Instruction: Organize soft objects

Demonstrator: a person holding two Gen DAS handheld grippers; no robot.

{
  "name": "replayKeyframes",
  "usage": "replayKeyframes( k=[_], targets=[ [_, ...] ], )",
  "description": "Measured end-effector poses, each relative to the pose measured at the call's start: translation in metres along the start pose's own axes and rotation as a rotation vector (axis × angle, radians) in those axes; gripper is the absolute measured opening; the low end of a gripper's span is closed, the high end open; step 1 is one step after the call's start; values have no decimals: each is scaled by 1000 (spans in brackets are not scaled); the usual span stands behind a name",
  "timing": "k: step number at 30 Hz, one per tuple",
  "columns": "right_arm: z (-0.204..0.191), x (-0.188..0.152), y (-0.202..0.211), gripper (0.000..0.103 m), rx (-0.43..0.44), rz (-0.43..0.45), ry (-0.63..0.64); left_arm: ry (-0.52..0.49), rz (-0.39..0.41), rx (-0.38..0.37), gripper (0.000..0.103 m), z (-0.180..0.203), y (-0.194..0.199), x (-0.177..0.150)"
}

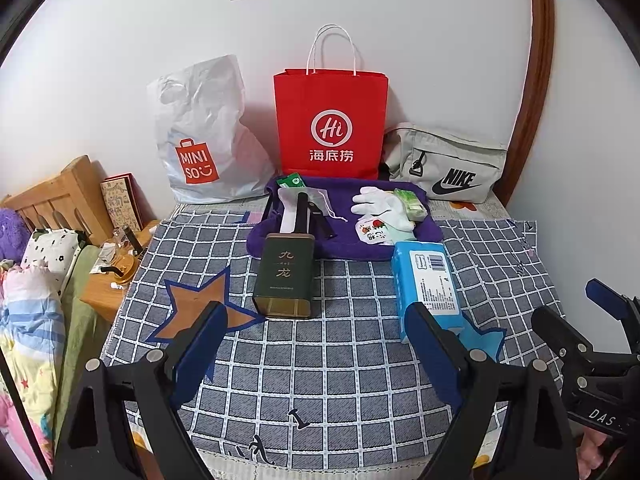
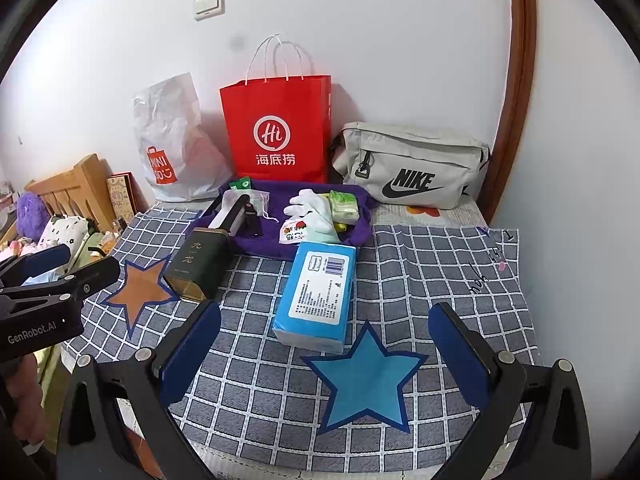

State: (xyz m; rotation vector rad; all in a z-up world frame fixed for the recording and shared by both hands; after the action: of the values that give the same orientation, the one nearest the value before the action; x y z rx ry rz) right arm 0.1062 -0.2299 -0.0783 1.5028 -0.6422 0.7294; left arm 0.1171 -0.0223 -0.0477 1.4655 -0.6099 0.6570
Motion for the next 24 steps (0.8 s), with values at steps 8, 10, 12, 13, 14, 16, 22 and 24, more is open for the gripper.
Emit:
replayKeyframes(
  k=[8,10,12,13,14,16,22,24],
  targets=[
    [-1,-1,1,102,-3,4,3,1,0,4,90,-2,2,0],
    [-2,0,3,102,-4,7,5,1,-1,3,90,-1,0,1],
    [-2,0,4,102,-1,10,7,2,-2,4,90,-2,-1,1],
    [-3,0,4,102,-1,11,8,1,-1,3,90,-1,-1,1],
    [-3,0,4,102,-2,12,8,2,-2,3,90,-2,-1,1],
    [-3,1,4,102,0,12,9,0,-2,3,90,-1,-1,1],
    [-3,1,3,102,1,10,11,5,-4,5,90,-2,-4,2],
    [-4,1,2,102,1,7,13,5,-2,3,90,-2,-4,2]
  ],
)
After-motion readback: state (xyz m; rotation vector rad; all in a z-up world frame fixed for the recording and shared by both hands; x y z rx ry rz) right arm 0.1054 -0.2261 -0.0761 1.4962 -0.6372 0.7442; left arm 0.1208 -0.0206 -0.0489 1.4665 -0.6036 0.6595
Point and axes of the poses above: each gripper's, at about its wrist camera, not at the fingertips, and y roughly against the way its jaws point, z to its right, x to its top, the point moved 8 cm from there along -y, roughly the way its jaws point, and after that the axes turned 3 degrees about y, right-handed, at the moved point
